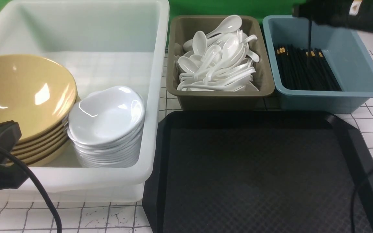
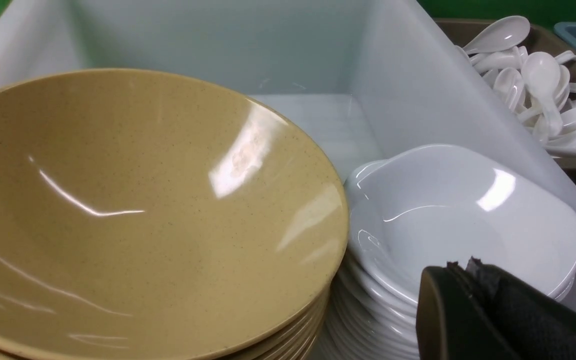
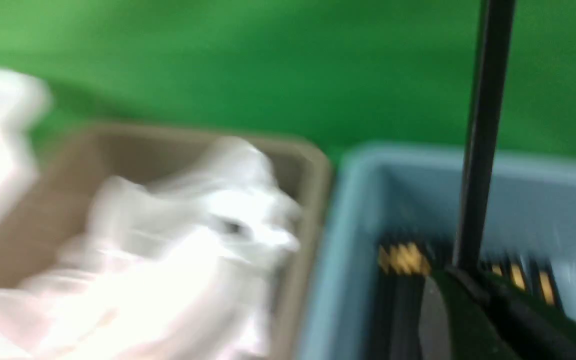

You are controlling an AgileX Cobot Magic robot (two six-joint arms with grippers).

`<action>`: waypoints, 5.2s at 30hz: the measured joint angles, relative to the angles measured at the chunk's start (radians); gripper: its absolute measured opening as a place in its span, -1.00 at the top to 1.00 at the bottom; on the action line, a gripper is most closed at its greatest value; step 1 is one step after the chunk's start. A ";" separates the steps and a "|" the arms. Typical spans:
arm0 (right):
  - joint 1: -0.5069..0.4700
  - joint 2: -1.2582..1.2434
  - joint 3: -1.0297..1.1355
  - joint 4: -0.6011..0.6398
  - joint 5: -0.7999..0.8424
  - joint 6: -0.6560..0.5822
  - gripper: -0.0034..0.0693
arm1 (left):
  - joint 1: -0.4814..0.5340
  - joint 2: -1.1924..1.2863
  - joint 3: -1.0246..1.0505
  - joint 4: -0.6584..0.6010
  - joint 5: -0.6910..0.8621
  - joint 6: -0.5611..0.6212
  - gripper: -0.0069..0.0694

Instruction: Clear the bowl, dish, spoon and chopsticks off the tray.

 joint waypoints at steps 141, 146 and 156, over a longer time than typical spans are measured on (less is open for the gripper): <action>-0.101 -1.791 1.400 0.286 0.205 -0.423 0.66 | -0.047 -0.561 0.467 0.486 -0.032 -0.564 0.85; -0.101 -1.791 1.400 0.286 0.205 -0.423 0.64 | -0.047 -0.561 0.467 0.486 -0.032 -0.564 0.85; -0.101 -1.791 1.400 0.286 0.205 -0.423 0.63 | -0.047 -0.561 0.467 0.486 -0.031 -0.564 0.85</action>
